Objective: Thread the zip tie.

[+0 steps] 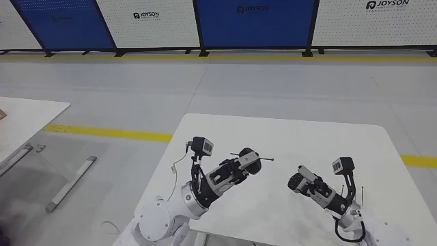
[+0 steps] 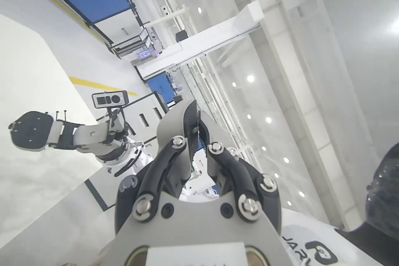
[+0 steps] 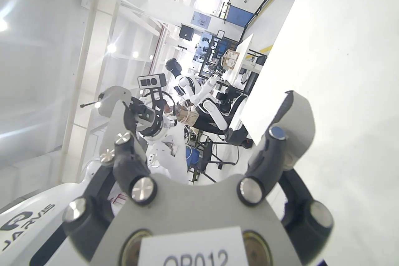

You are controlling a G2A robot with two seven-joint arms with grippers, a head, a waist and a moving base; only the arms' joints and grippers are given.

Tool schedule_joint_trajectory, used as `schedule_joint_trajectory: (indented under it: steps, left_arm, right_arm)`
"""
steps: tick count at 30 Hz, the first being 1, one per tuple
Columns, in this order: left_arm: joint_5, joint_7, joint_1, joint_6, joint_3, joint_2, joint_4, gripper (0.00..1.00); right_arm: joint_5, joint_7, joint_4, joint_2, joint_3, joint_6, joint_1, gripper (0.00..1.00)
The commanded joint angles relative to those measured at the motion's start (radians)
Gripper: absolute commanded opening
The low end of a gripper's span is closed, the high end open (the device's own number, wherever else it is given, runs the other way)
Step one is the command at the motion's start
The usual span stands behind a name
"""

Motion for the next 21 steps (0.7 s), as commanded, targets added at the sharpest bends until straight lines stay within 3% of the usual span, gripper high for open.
schedule_joint_trajectory:
  steps: [1,7,9,11,16,21]
  left_arm:
    - [0.024,0.006,-0.003,0.031,0.004,0.001,0.002,0.0]
    - [0.075,-0.001,-0.034,0.152,0.044,0.001,0.08,0.0]
    - [0.096,-0.003,-0.048,0.204,0.06,0.001,0.128,0.0]
    - [0.103,-0.007,-0.061,0.231,0.078,0.0,0.172,0.0]
    - [0.122,-0.001,-0.073,0.243,0.111,-0.002,0.248,0.0]
    - [0.116,-0.001,-0.073,0.237,0.119,-0.003,0.255,0.0]
  right_arm:
    - [0.0,0.0,0.0,0.0,0.0,0.0,0.0,1.0]
    - [0.0,0.0,0.0,0.0,0.0,0.0,0.0,1.0]
    - [0.0,0.0,0.0,0.0,0.0,0.0,0.0,1.0]
    - [0.0,0.0,0.0,0.0,0.0,0.0,0.0,1.0]
    - [0.0,0.0,0.0,0.0,0.0,0.0,0.0,1.0]
    - [0.0,0.0,0.0,0.0,0.0,0.0,0.0,1.0]
